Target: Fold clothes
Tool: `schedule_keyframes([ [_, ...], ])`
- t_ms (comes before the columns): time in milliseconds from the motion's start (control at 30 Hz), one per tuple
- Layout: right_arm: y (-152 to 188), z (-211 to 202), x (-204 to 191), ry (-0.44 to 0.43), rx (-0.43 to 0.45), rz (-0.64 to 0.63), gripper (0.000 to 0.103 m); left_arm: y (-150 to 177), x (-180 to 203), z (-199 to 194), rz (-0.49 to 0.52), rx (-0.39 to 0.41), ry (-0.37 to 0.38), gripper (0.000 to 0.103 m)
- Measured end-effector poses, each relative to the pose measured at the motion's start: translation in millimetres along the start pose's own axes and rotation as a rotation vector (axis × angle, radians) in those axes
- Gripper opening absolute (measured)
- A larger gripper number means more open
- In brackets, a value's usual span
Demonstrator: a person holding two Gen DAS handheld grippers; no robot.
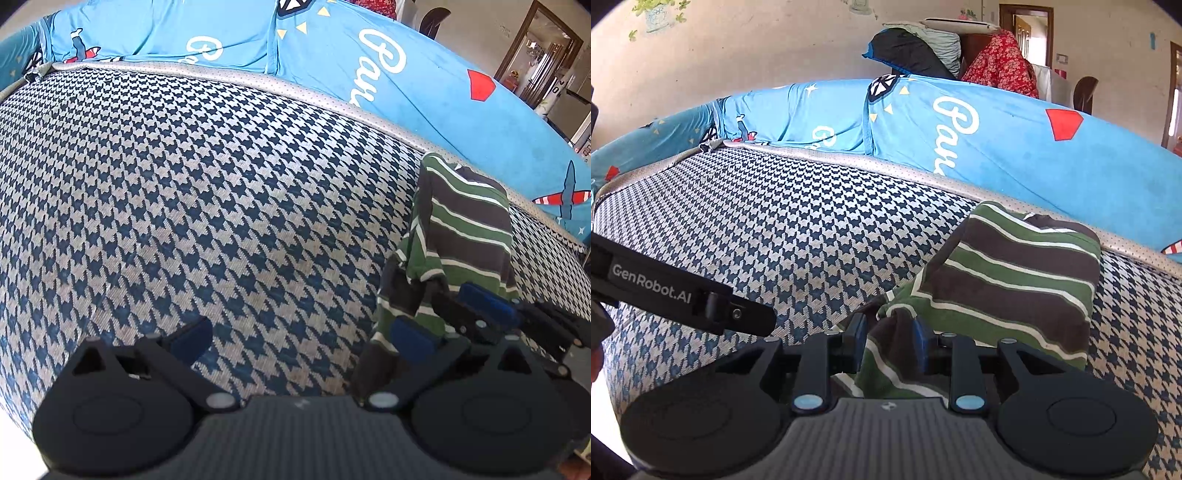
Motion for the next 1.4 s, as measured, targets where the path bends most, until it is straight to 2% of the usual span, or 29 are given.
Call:
schedule_keyframes([
  [267, 2, 26, -3, 0.031, -0.019, -0.074, 0.025, -1, -5, 1, -0.048, -0.013, 0.014, 0.103],
  [367, 3, 33, -2, 0.038, -0.026, -0.074, 0.016, -1, -7, 1, -0.061, -0.016, 0.016, 0.103],
  [467, 2, 35, 0, 0.043, -0.02, -0.066, 0.012, -1, -6, 1, -0.072, -0.018, 0.018, 0.103],
  [767, -17, 22, -6, 0.024, 0.087, -0.017, 0.01, -2, -8, -5, -0.086, 0.009, -0.004, 0.103],
  [900, -12, 33, -9, -0.009, 0.057, 0.039, 0.01, -2, -10, -5, -0.097, 0.009, -0.016, 0.103],
  [1000, -7, 41, -13, -0.007, 0.042, 0.023, 0.01, -1, -10, -4, -0.1, 0.007, -0.02, 0.103],
  [1067, -6, 41, -13, -0.008, 0.032, 0.02, 0.016, -1, -9, -4, -0.099, 0.005, -0.022, 0.103],
  [1200, -8, 36, -12, -0.015, 0.019, 0.026, 0.018, -4, -11, -5, -0.104, 0.012, -0.025, 0.103],
  [1233, -11, 31, -10, -0.023, 0.027, 0.034, 0.022, -5, -12, -6, -0.106, 0.015, -0.027, 0.103],
  [1267, -14, 25, -9, -0.032, 0.036, 0.041, 0.031, -6, -13, -6, -0.108, 0.018, -0.028, 0.103],
  [1400, -19, 3, -1, -0.021, 0.066, 0.032, 0.045, -8, -13, -8, -0.12, 0.032, -0.019, 0.103],
])
Point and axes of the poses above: each gripper's, at about its wrist camera, not at the fingertips, and z roughly the way its jaws point, x to its right, y to its underside, the point moved 10 cm from there along z, roughly the way its jaws point, and after that the axes turned 6 degrees about y, right-handed, at the moved point
